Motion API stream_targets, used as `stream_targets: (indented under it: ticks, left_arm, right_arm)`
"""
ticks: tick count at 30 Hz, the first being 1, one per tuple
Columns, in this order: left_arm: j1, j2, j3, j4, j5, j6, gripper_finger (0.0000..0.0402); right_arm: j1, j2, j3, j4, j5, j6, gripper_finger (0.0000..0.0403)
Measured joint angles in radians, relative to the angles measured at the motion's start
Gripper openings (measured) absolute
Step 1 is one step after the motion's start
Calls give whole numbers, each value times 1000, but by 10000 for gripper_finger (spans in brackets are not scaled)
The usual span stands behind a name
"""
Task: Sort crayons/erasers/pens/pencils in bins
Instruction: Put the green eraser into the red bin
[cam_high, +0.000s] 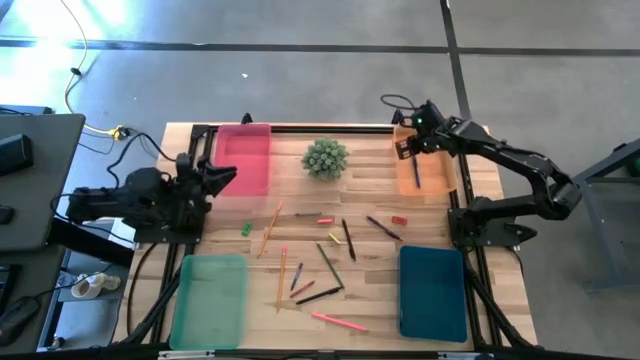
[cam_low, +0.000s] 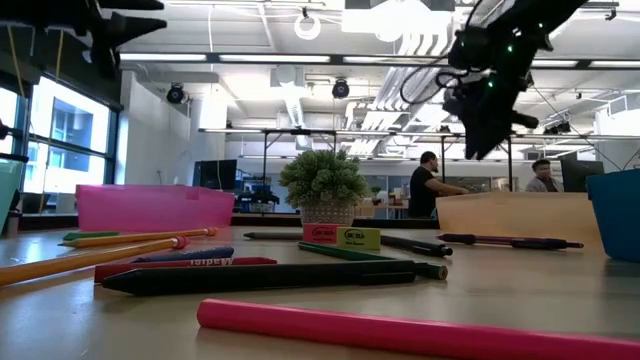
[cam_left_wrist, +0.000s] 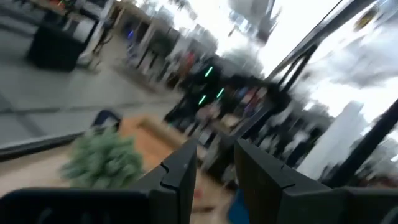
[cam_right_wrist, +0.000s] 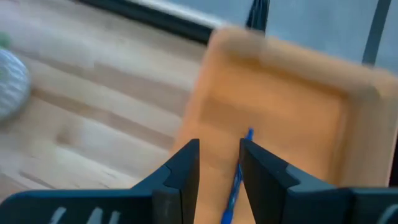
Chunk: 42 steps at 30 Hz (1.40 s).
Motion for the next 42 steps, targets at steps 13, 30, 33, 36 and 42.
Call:
stream_targets:
  ticks: [13,30,33,36,42]
  left_arm:
    - [0,346,311,-592,72,-225,97]
    - [-1,695,329,-776,239,-389,97]
    - [-3,740,329,-777,241,-464,97]
    - [-3,780,329,-776,260,-515,104]
    - [-3,878,329,-777,277,-538,145]
  right_arm:
    - [0,0,103,-63,51,-48,106]
    - [0,0,103,-74,55,-48,106]
    - [0,0,103,-74,58,-48,106]
    - [0,0,103,-74,59,-48,106]
    - [0,0,103,-74,59,-54,106]
